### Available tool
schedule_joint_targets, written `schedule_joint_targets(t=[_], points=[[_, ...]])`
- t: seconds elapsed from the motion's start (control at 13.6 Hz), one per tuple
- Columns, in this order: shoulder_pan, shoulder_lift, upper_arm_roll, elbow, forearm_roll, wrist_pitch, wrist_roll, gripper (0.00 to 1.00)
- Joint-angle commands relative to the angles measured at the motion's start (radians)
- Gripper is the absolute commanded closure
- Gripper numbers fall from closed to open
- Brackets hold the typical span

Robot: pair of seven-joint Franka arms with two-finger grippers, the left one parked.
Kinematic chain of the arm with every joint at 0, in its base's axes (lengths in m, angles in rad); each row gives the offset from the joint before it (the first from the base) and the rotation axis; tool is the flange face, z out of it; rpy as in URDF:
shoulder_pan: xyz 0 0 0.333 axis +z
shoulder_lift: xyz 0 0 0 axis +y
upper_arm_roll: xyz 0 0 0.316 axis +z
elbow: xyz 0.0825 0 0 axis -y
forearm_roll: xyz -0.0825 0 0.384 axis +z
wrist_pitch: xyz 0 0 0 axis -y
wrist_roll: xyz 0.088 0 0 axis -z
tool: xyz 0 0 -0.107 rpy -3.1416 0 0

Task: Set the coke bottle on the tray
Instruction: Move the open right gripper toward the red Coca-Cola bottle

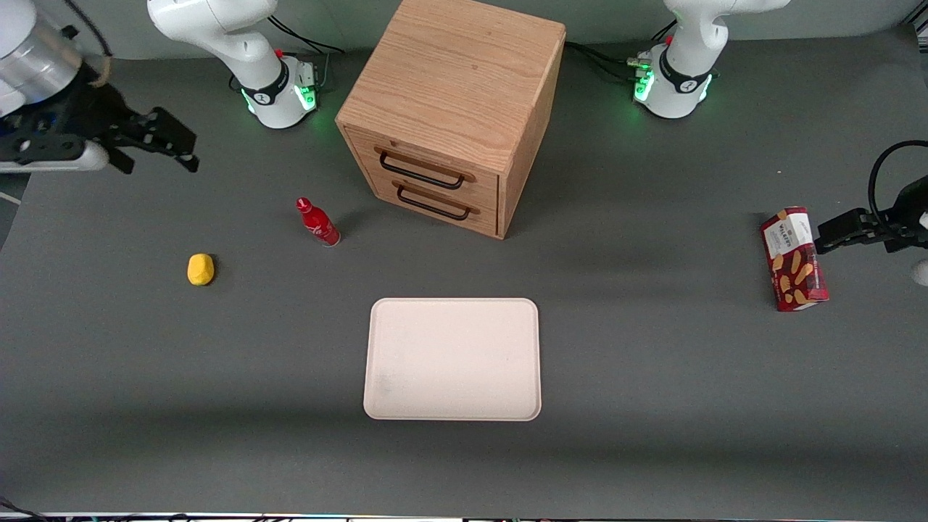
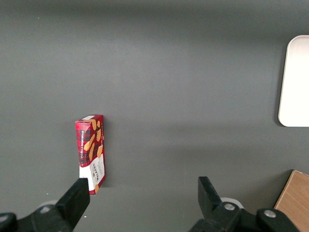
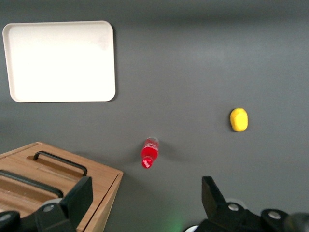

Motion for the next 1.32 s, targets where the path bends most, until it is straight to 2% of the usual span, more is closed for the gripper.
schedule_joint_targets(t=[0.0, 0.51, 1.03, 1.25], points=[[0.075, -0.07, -0.028, -0.088, 0.012, 0.007, 0.069, 0.0], [0.171, -0.257, -0.028, -0.34, 0.004, 0.048, 0.062, 0.0], [0.175, -0.347, -0.027, -0.453, 0.003, 0.065, 0.049, 0.0], [0.174, -0.366, -0.027, -0.545, 0.003, 0.14, 0.049, 0.0]])
